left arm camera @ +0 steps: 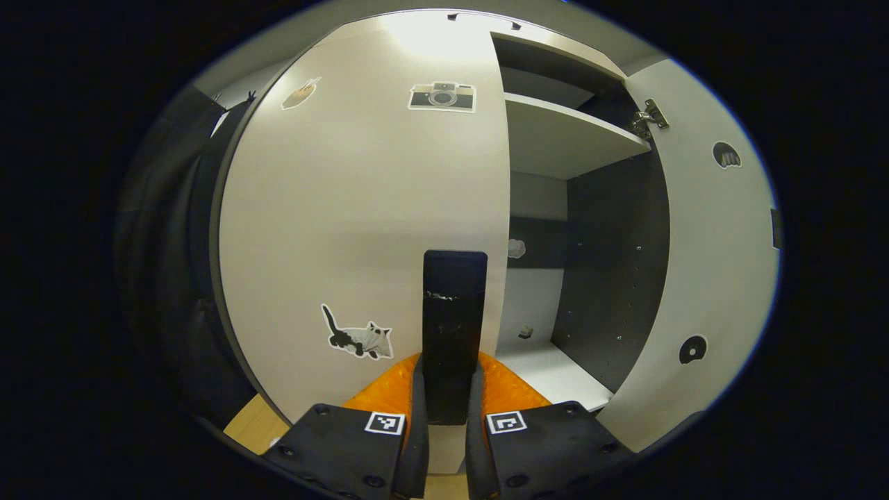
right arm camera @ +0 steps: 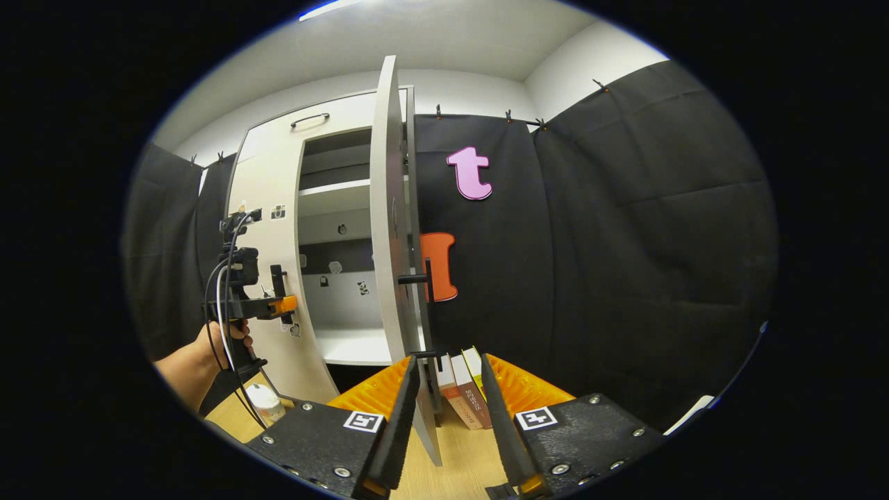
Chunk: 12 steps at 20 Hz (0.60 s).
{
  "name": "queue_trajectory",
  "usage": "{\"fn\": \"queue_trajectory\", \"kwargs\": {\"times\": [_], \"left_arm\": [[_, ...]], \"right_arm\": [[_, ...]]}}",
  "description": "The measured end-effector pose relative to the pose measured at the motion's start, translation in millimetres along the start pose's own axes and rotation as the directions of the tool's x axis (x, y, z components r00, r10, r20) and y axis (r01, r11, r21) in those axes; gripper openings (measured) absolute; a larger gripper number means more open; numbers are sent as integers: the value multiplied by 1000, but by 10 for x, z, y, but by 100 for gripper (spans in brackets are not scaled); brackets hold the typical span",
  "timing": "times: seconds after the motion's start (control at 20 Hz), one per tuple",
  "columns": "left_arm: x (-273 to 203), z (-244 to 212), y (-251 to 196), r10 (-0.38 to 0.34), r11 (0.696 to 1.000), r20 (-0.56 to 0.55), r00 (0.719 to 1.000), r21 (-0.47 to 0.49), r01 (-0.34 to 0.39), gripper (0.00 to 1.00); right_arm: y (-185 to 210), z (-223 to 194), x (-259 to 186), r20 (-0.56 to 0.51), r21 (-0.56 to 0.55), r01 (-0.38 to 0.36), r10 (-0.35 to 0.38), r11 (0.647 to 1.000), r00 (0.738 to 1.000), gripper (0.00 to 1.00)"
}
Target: Open the right door of the double-door shoe cabinet with the right hand, and open the left door with the left hand.
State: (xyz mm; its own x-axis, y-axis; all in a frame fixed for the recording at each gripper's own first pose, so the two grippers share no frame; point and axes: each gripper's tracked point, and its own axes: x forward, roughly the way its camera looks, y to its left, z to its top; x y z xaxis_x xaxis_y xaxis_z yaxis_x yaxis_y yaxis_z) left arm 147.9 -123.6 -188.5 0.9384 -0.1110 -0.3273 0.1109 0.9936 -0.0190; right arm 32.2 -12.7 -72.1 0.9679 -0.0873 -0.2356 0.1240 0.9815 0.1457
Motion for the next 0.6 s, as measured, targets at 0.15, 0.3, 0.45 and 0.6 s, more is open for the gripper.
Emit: {"fn": "queue_trajectory", "kwargs": {"times": [0.15, 0.3, 0.45, 0.6], "left_arm": [[-235, 14, 62, 9, 1000, 9, 1000, 8, -10, 29], [-421, -4, 139, 10, 1000, 3, 1000, -8, -10, 29], [-661, -6, 240, 28, 999, -5, 1000, -37, -28, 29], [-814, -29, 265, 23, 1000, -21, 1000, -16, -23, 28]], "right_arm": [[30, -14, -12, -4, -10, -15, 15, 1000, 1000, 60], [29, 5, 15, 2, -17, -18, 18, 1000, 1000, 70], [58, 14, 26, 11, -7, -29, 29, 1000, 1000, 87], [127, -17, 38, 3, 0, -60, 60, 998, 998, 87]]}}
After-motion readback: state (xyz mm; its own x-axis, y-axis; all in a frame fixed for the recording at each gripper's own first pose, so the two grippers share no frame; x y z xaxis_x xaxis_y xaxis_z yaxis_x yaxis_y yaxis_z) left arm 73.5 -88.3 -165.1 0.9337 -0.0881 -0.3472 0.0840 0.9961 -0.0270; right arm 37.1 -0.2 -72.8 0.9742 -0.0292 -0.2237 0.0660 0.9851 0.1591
